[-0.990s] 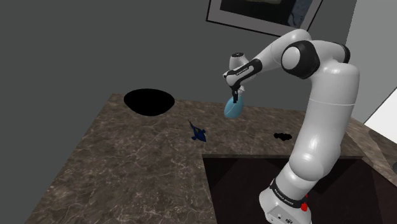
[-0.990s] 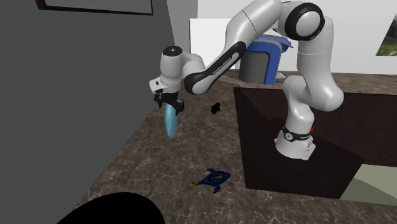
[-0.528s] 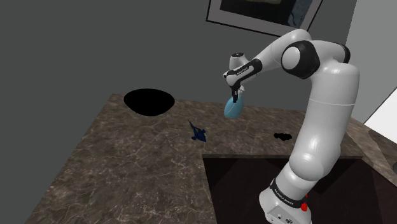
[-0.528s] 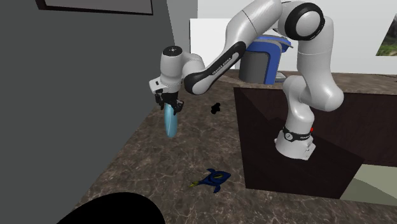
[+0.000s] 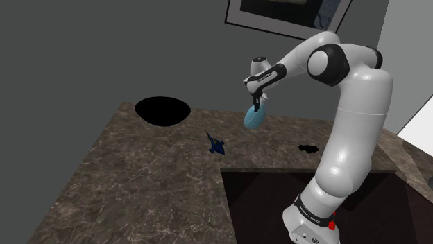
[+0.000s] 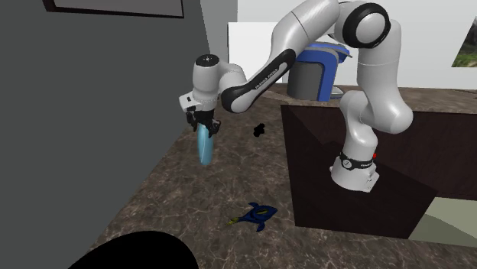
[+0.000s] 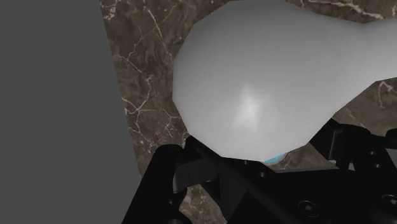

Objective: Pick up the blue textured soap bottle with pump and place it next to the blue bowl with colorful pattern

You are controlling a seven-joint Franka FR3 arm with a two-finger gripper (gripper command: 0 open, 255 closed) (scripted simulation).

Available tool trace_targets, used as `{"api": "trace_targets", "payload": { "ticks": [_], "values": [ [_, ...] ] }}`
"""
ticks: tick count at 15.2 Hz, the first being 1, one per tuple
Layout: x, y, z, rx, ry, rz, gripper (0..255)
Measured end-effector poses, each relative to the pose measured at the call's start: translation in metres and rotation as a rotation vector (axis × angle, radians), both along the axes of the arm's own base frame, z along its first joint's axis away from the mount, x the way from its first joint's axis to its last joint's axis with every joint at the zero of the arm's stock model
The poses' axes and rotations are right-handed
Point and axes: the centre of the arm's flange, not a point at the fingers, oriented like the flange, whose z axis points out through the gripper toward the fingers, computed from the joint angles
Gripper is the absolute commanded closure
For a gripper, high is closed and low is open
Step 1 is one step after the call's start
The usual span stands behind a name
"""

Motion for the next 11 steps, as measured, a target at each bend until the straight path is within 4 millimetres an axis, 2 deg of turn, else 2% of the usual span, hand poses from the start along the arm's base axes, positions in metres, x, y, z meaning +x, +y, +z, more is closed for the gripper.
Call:
{"api": "trace_targets", "payload": {
  "ticks": [11],
  "values": [
    [0.000, 0.000, 0.054, 0.000, 0.001, 0.000, 255]
  ]
}}
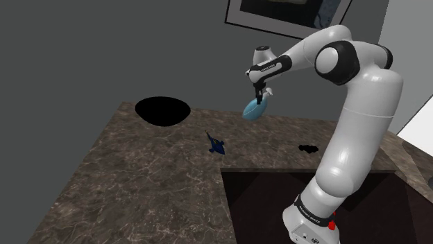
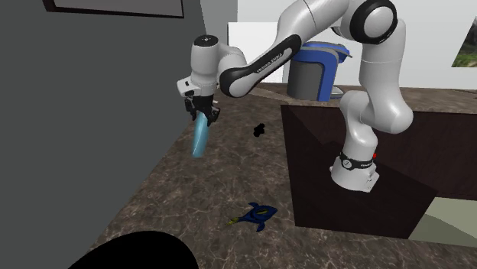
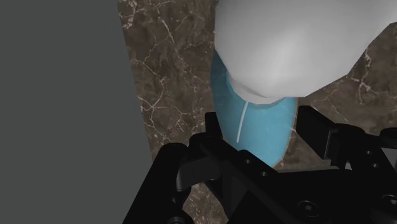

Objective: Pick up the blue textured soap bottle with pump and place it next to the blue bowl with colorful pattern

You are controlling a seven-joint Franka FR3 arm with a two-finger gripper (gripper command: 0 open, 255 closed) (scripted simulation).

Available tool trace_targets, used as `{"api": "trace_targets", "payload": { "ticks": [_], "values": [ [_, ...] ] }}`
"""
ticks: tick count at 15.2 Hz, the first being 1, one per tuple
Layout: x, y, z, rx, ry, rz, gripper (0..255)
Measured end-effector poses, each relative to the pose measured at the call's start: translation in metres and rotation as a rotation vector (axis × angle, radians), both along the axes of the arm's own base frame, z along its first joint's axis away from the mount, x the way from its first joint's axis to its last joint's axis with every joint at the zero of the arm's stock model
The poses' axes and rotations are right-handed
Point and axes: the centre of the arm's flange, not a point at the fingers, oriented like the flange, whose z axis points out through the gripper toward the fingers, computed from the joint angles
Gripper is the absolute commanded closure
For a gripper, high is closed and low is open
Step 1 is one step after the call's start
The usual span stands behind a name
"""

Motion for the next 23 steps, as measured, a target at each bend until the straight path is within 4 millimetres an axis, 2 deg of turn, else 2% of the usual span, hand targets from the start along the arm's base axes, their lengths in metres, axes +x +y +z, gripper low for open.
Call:
{"api": "trace_targets", "payload": {
  "ticks": [23],
  "values": [
    [0.001, -0.001, 0.122, 0.000, 0.000, 0.000, 255]
  ]
}}
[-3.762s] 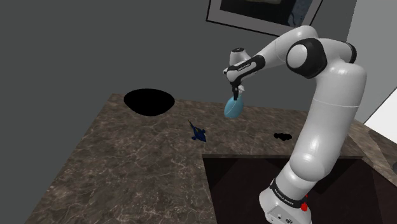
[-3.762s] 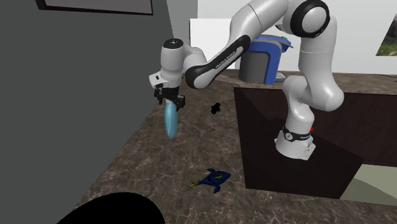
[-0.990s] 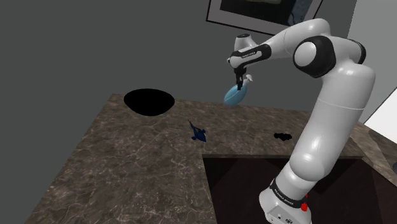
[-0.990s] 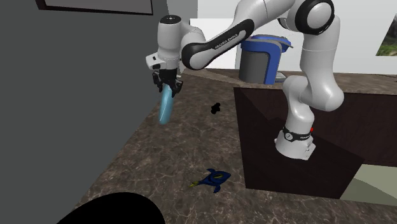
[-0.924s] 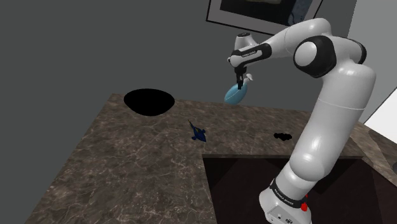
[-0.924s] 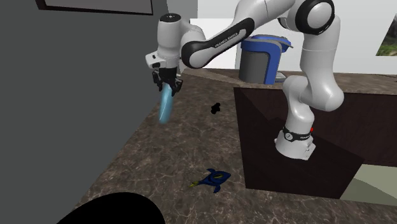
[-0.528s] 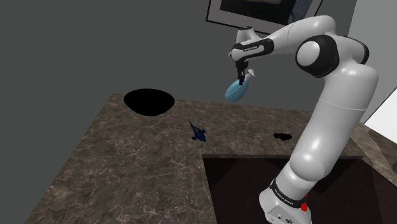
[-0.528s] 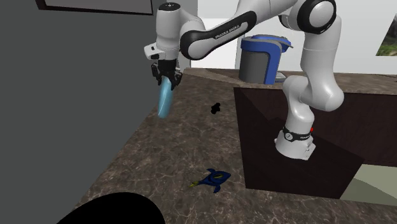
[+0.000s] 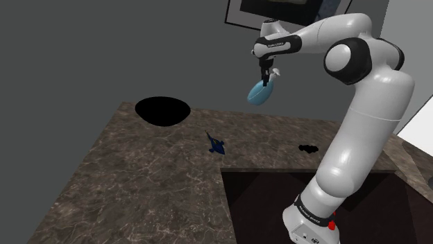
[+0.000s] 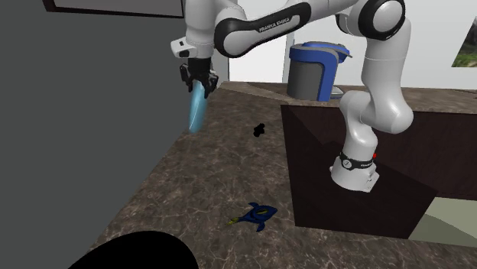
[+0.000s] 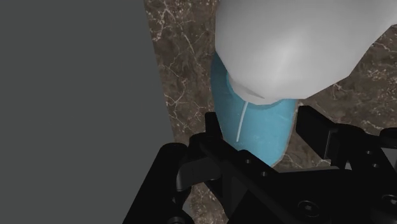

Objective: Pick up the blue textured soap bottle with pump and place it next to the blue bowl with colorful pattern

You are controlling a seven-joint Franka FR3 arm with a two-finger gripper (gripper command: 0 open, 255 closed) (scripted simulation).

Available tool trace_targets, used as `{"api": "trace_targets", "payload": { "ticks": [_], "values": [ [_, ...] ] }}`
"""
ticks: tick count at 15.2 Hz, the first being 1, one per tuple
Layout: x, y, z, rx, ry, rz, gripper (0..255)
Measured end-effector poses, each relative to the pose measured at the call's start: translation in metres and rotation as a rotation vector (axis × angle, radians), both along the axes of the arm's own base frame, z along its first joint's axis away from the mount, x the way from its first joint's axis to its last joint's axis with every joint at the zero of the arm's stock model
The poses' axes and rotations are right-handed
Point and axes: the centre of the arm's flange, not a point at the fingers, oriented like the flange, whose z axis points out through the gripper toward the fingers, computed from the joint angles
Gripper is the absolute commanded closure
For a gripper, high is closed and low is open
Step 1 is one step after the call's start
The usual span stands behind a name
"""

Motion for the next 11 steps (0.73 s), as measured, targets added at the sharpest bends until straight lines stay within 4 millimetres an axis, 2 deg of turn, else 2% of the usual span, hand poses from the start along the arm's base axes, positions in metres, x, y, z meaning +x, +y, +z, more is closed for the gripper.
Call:
{"api": "trace_targets", "payload": {
  "ticks": [11],
  "values": [
    [-0.001, 0.002, 0.059, 0.000, 0.000, 0.000, 255]
  ]
}}
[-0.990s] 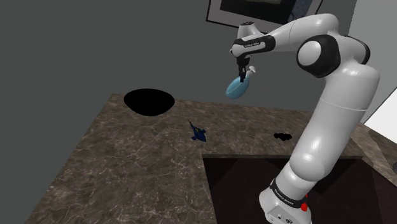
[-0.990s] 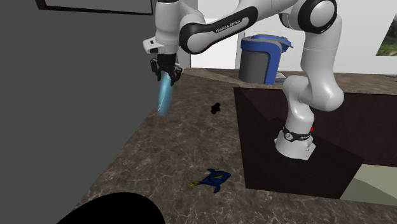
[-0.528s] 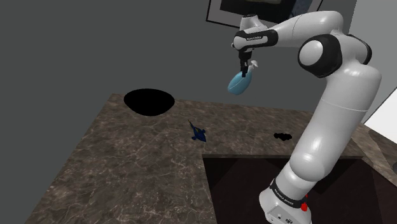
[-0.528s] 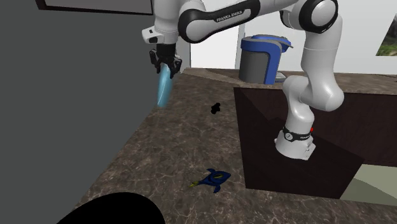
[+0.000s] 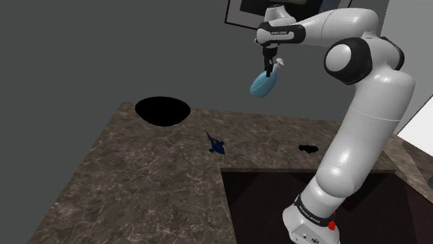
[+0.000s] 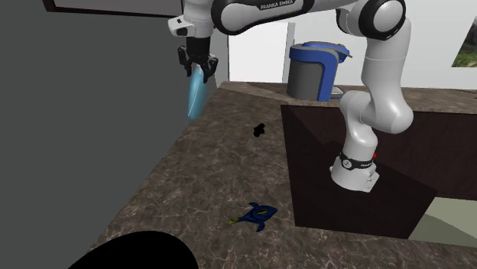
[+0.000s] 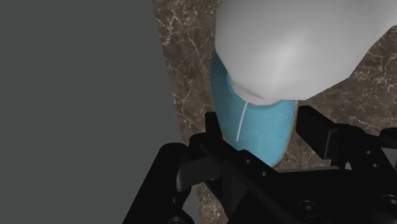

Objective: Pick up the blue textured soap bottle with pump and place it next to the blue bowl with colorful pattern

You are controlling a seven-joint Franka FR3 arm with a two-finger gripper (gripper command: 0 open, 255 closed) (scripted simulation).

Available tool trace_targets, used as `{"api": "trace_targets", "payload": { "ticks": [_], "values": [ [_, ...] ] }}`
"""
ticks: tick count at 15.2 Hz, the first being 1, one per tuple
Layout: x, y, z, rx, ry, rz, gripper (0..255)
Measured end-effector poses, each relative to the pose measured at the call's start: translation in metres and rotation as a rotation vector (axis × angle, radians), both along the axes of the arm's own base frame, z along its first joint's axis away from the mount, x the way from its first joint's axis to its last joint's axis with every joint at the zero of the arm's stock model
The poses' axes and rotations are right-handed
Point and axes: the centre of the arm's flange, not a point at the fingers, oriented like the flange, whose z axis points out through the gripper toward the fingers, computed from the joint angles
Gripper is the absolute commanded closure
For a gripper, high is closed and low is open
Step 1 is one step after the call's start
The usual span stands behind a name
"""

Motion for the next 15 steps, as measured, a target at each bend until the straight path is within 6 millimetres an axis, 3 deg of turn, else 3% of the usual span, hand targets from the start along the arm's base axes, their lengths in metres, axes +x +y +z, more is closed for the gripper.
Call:
{"api": "trace_targets", "payload": {
  "ticks": [15],
  "values": [
    [-0.001, 0.000, 0.079, 0.000, 0.000, 0.000, 255]
  ]
}}
